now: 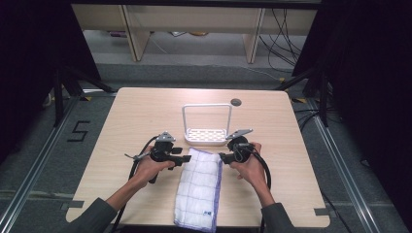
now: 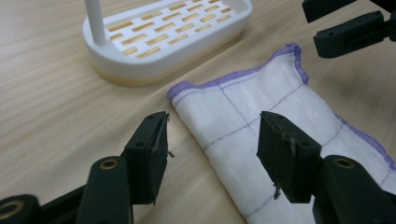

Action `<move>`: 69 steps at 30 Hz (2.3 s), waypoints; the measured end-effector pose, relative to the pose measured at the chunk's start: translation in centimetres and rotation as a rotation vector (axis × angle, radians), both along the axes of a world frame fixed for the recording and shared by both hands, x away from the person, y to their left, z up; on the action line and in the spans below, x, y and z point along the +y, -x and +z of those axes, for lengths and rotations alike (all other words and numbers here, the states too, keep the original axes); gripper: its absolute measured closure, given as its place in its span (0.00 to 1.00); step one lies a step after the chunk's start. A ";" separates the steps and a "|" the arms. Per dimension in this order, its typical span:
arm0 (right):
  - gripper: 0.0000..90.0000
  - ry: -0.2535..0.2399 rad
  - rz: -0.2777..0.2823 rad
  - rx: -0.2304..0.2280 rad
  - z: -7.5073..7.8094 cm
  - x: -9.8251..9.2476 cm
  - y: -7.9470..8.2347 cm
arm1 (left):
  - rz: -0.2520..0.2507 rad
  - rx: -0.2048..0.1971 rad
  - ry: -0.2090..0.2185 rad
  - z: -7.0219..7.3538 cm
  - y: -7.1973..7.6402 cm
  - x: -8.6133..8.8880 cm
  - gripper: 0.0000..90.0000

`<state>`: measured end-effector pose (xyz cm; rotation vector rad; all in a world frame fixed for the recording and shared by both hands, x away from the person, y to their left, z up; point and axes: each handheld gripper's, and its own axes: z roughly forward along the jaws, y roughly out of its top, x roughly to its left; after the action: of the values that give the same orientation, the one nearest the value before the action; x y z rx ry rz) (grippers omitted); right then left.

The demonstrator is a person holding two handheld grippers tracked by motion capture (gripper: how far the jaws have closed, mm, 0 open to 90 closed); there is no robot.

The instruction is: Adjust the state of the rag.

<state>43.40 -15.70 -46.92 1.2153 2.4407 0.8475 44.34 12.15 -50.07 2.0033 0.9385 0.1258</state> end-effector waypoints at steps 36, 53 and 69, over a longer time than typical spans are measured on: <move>0.44 0.011 0.004 0.031 -1.3 1.2 -1.1 | -0.036 0.000 -0.097 -0.9 -2.1 -2.7 0.48; 0.44 -0.003 0.005 0.064 -1.4 1.8 -1.2 | -0.068 -0.031 -0.141 -1.1 -2.0 -3.0 0.58; 0.47 0.059 0.000 0.078 -2.1 1.8 -1.4 | -0.102 -0.062 -0.125 -1.2 -2.0 -2.7 0.88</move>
<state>44.79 -13.88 -49.04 1.2496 2.5080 0.7358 46.31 9.47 -51.29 2.1455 0.8049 0.1925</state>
